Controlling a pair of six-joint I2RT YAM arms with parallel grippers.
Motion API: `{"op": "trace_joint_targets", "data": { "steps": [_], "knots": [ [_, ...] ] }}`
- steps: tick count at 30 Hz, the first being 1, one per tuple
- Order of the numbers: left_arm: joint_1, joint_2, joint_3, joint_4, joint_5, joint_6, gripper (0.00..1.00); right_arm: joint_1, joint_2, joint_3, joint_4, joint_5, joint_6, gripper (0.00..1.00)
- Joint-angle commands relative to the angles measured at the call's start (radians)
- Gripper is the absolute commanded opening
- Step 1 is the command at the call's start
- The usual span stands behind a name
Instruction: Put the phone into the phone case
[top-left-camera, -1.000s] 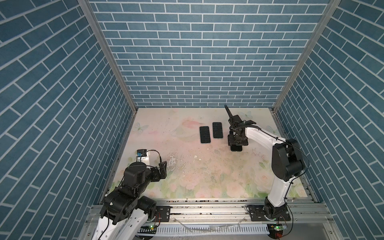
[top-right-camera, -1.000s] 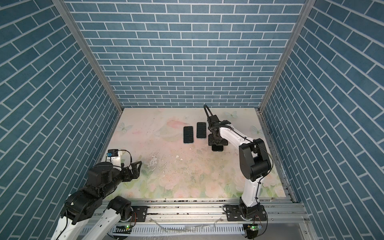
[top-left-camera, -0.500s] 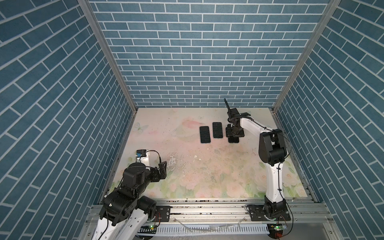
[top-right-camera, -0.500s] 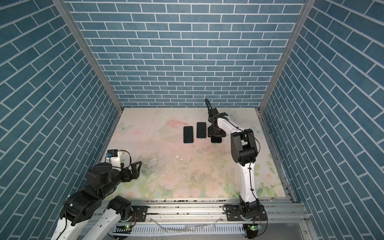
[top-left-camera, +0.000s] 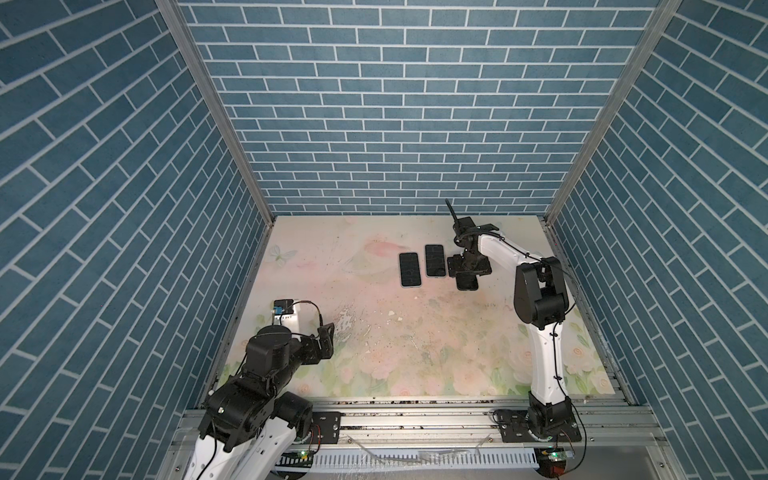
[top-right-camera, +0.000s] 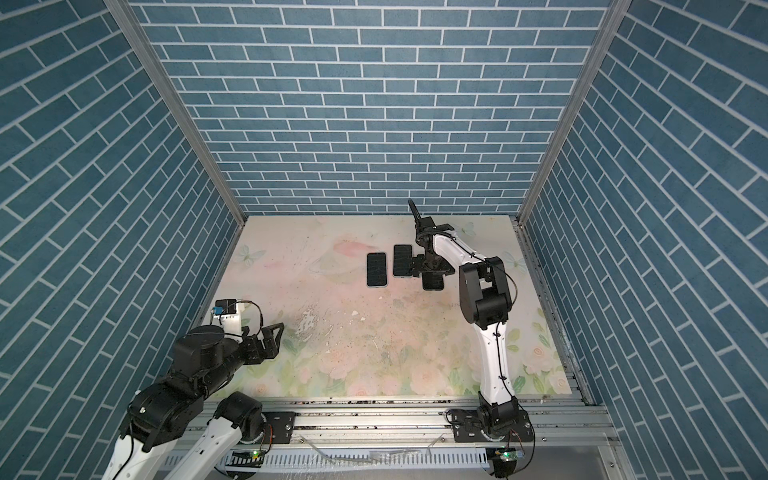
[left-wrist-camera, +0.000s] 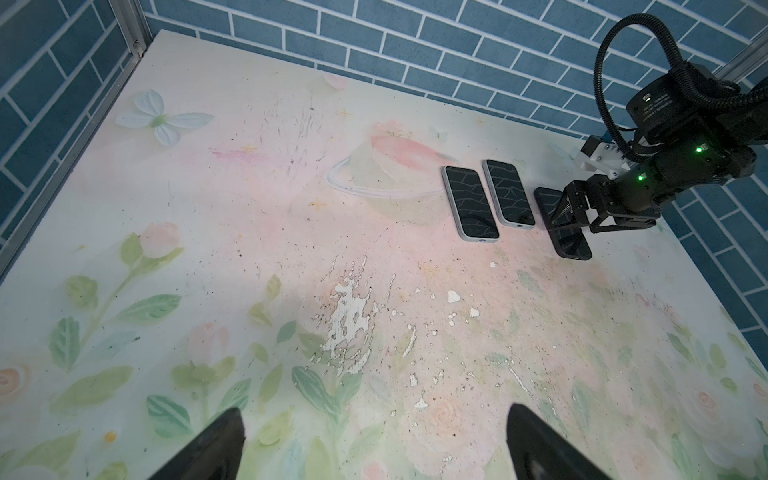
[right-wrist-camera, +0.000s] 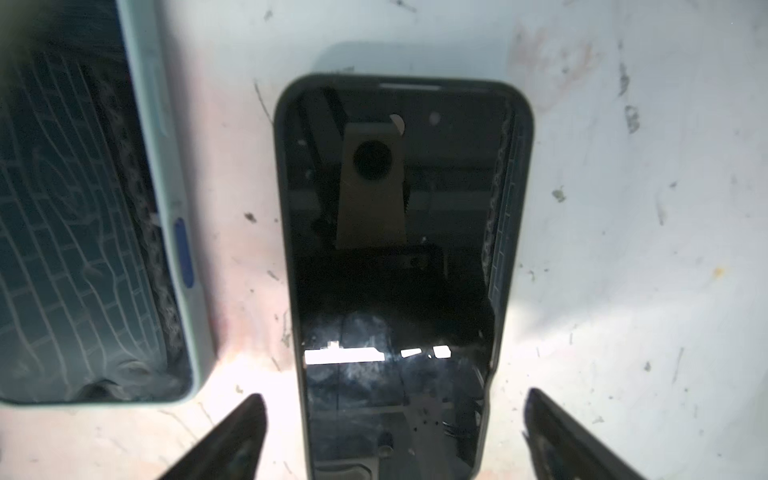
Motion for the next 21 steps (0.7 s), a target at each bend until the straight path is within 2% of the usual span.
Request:
{"op": "trace_joint_targets", "data": {
  "steps": [1,6,10,13,14,17,19,21],
  "knots": [
    [0.000,0.007,-0.006,0.006,0.007,0.006,1.00,-0.004,-0.180,-0.076,0.006,0.014,-0.020,0.99],
    [0.000,0.038,-0.009,0.043,0.008,0.010,1.00,-0.023,-0.519,-0.350,0.156,0.082,0.010,0.99],
    [-0.001,0.159,0.057,0.081,0.093,0.074,1.00,-0.035,-0.800,-0.598,0.305,0.254,0.004,0.98],
    [0.000,0.244,0.097,0.183,0.181,0.127,0.99,-0.042,-1.003,-0.820,0.512,0.310,-0.149,0.98],
    [0.000,0.253,0.079,0.249,0.188,0.100,1.00,-0.042,-1.073,-0.907,0.599,0.315,-0.225,0.98],
    [0.000,0.246,-0.009,0.435,0.111,0.048,1.00,-0.048,-1.250,-1.151,0.865,0.326,-0.330,0.98],
    [0.002,0.234,-0.078,0.517,-0.005,0.041,1.00,-0.053,-1.310,-1.294,1.052,0.303,-0.364,0.98],
    [0.002,0.214,-0.170,0.618,-0.167,0.074,1.00,-0.056,-1.301,-1.416,1.266,0.278,-0.362,0.98]
  ]
}}
